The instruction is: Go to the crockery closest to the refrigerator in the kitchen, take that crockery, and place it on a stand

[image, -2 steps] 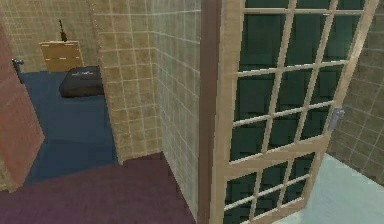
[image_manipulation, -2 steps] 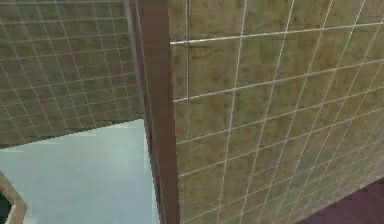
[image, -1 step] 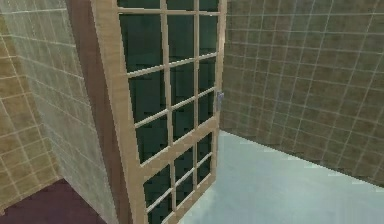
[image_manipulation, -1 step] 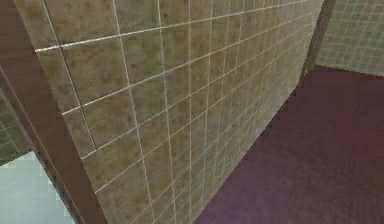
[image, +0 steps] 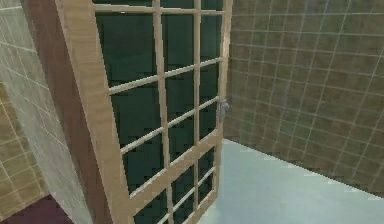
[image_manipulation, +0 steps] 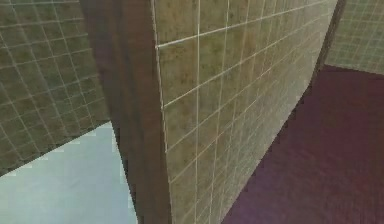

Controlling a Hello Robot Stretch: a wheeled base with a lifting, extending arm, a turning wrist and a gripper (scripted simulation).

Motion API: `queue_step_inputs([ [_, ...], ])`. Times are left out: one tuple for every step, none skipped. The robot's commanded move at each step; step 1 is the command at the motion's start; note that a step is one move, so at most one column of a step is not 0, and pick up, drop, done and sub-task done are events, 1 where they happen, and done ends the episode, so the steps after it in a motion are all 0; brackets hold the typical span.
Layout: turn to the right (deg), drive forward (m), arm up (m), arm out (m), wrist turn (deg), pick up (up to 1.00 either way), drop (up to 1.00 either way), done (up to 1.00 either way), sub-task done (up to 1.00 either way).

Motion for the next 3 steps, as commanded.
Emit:
queue_step_inputs([
  [-24.0, 0.0, 0.0, 0.0, 0.0, 0.0, 0.0, 0.0, 0.0],
  [0.0, 0.3, 0.0, 0.0, 0.0, 0.0, 0.0, 0.0, 0.0],
  [45.0, 0.0, 0.0, 0.0, 0.0, 0.0, 0.0, 0.0, 0.0],
])
